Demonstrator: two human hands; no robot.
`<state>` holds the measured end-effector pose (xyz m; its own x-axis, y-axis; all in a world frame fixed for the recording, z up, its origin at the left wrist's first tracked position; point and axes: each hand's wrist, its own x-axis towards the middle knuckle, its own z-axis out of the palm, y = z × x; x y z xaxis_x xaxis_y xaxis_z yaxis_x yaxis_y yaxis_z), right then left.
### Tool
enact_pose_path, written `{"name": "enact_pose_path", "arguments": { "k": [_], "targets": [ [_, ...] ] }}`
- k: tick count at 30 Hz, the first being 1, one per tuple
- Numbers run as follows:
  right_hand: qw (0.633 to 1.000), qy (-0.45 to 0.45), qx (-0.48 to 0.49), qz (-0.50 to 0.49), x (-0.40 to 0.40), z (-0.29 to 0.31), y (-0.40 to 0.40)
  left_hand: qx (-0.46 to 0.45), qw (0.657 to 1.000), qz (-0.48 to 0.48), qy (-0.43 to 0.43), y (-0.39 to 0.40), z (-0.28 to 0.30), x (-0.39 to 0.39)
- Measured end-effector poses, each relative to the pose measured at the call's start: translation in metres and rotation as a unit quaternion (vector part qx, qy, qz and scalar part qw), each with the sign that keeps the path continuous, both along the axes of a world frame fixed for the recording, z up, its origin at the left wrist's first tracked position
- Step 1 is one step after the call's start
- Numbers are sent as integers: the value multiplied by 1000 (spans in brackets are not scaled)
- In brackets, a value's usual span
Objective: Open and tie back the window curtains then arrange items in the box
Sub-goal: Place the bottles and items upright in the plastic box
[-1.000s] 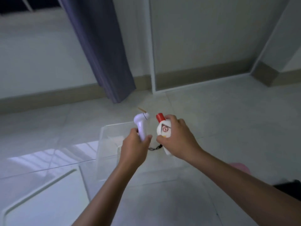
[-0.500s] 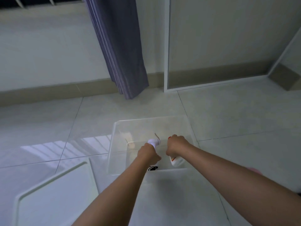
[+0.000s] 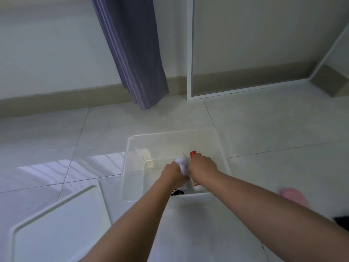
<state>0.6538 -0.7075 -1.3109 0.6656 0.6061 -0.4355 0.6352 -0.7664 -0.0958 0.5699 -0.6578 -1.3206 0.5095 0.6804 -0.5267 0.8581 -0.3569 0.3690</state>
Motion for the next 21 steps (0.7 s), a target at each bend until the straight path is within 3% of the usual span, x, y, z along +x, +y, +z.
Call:
{"name": "enact_pose_path", "arguments": {
  "k": [4, 8, 14, 17, 21],
  "targets": [
    [998, -18, 22, 59, 8, 13, -6, 1, 1000, 9, -17, 5, 4, 0],
    [990, 3, -13, 139, 6, 15, -26, -57, 998, 11, -1, 6, 6, 5],
    [990, 41, -6, 138, 3, 18, -29, -110, 994, 21, 13, 5, 11, 13],
    [985, 48, 55, 155, 5, 37, -34, 16, 999, -23, 14, 3, 15, 9],
    [950, 61, 285, 112, 22, 92, -64, 160, 976, -4, -148, -9, 39, 13]
  ]
}}
